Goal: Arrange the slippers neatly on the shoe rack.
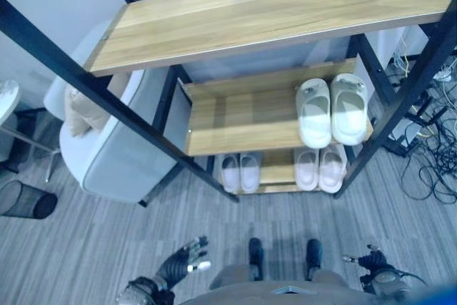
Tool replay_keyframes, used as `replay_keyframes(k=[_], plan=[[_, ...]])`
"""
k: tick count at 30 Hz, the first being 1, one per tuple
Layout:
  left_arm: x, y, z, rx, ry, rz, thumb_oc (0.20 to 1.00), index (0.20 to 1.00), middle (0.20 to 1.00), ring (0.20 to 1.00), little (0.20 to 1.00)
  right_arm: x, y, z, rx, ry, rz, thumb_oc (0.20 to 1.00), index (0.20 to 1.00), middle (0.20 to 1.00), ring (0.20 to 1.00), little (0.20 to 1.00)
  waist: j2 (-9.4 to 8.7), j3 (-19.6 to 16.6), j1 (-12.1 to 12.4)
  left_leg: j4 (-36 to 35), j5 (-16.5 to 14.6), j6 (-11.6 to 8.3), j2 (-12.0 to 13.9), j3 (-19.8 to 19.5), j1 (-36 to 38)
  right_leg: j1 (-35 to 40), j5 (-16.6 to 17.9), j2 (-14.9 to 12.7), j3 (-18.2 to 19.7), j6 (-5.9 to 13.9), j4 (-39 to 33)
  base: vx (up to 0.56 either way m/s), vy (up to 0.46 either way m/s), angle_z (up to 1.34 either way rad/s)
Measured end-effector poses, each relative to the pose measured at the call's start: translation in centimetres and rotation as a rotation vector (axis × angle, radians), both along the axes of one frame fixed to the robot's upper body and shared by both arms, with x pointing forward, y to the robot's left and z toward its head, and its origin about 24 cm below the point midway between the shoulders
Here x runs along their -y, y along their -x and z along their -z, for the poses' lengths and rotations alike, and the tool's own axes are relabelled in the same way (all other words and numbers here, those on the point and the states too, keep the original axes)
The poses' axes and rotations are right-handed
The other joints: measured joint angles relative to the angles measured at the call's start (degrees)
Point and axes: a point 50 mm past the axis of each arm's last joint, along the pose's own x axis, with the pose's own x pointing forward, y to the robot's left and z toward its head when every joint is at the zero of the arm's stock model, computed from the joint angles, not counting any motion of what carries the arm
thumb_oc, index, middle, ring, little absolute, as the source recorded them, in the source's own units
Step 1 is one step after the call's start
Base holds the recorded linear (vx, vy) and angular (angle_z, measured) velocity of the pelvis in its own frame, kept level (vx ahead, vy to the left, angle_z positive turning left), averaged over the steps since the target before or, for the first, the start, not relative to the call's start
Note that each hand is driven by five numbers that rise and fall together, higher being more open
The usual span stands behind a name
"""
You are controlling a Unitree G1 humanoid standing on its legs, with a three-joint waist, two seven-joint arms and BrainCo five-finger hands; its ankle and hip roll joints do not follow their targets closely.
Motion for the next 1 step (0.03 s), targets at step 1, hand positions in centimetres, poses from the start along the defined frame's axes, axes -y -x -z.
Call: replay_keyframes(k=[1], plan=[[-0.28,0.60,0.46,-0.016,-0.058,0.053,1.000,1.000,1.000,1.000,1.000,0.24,0.00,-0.10,0.002,0.007,0.002,1.000,1.000,1.000,1.000,1.000,-0.83,0.3,0.0,0.0,0.0,-0.03,0.0,-0.2,0.0,0.0,0.0,0.0,-0.1,-0.05,0.0,0.04,0.040,0.10]])
